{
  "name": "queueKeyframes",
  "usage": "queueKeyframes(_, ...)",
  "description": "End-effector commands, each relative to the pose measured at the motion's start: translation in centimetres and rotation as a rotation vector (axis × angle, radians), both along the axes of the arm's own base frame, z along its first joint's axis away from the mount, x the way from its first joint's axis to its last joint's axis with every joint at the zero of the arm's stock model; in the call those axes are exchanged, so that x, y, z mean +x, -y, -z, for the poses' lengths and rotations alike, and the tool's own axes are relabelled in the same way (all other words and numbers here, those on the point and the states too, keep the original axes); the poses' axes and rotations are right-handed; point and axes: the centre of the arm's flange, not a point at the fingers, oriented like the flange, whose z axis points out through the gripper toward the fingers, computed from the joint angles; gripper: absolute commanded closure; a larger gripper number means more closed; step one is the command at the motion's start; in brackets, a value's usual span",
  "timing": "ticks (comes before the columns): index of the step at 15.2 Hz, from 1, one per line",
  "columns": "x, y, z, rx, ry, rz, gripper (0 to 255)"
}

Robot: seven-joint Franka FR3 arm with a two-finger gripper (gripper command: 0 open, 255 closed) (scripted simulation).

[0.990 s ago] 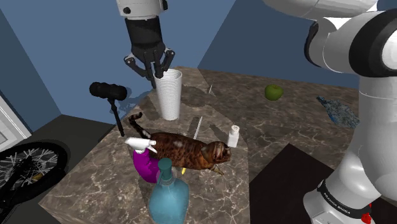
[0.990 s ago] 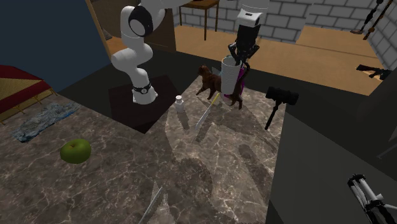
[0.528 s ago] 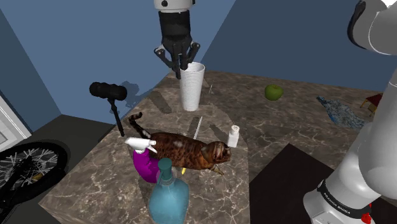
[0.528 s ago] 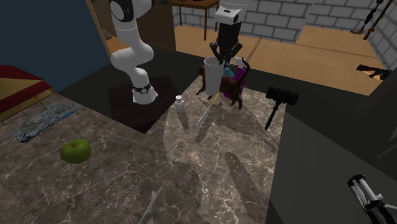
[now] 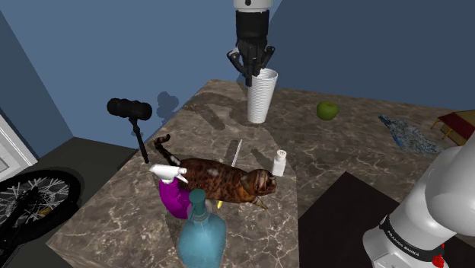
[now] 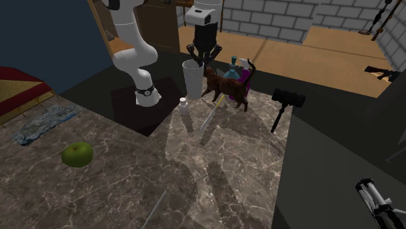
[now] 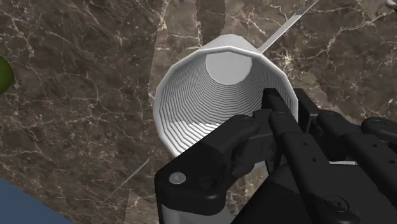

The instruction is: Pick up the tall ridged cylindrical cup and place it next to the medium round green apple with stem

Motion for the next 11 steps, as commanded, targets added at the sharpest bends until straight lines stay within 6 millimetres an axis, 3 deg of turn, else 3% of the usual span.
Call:
queueKeyframes(1, -0.7, 2.6, -0.2, 0.001, 0.000, -0.001, 255)
queueKeyframes(11, -3.4, 15.5, -1.3, 0.001, 0.000, -0.001, 255)
